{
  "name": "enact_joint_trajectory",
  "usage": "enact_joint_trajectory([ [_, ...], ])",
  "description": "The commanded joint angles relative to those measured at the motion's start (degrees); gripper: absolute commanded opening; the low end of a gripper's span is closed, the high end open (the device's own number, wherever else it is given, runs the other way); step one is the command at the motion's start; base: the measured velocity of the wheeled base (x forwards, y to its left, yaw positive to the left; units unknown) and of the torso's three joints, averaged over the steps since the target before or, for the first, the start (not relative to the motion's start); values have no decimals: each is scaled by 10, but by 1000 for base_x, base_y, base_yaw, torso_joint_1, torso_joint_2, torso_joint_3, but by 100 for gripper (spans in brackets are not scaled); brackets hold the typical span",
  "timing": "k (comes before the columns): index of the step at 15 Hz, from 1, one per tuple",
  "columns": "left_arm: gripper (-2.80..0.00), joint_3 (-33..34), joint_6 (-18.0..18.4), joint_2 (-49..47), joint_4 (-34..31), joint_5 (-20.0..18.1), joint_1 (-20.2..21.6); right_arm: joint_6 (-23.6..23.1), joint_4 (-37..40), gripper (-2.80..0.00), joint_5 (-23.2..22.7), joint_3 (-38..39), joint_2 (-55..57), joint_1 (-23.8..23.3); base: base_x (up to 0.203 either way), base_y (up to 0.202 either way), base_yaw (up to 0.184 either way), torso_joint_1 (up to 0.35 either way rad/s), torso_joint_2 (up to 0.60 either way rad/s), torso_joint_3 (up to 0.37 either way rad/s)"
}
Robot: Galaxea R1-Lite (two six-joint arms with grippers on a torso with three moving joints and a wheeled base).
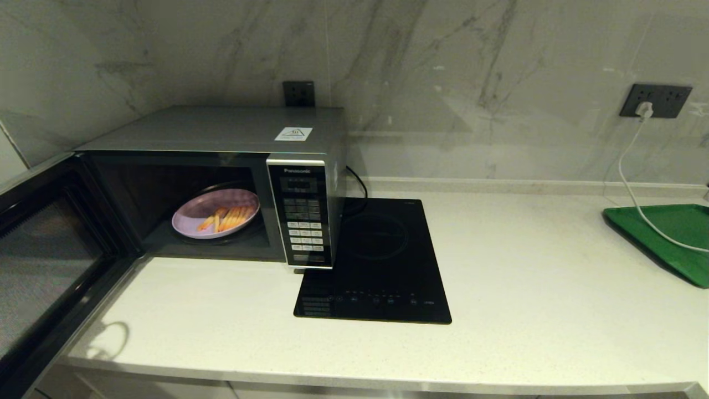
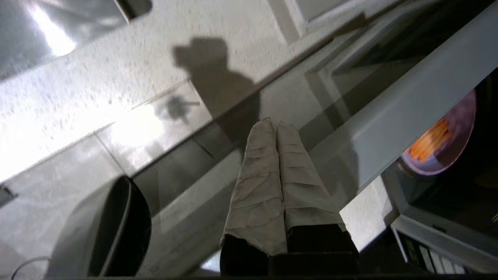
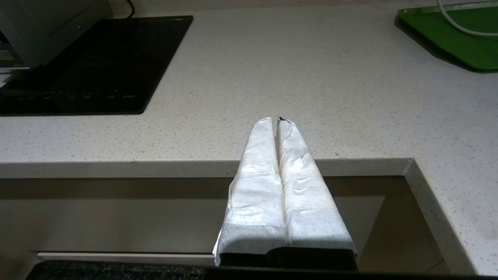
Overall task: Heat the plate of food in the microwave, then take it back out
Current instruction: Close the microwave oven
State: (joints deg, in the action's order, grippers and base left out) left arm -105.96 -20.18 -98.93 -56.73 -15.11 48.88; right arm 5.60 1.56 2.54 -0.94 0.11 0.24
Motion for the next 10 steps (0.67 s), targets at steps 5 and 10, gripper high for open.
enact_joint_trajectory([
  [5, -280, 84, -13, 29, -1, 55, -119, 0, 0, -280, 0, 0, 0, 0, 0, 0, 0, 0, 0, 0],
  [10, -280, 150, -145, 66, 87, 205, -403, 0, 0, -280, 0, 0, 0, 0, 0, 0, 0, 0, 0, 0],
])
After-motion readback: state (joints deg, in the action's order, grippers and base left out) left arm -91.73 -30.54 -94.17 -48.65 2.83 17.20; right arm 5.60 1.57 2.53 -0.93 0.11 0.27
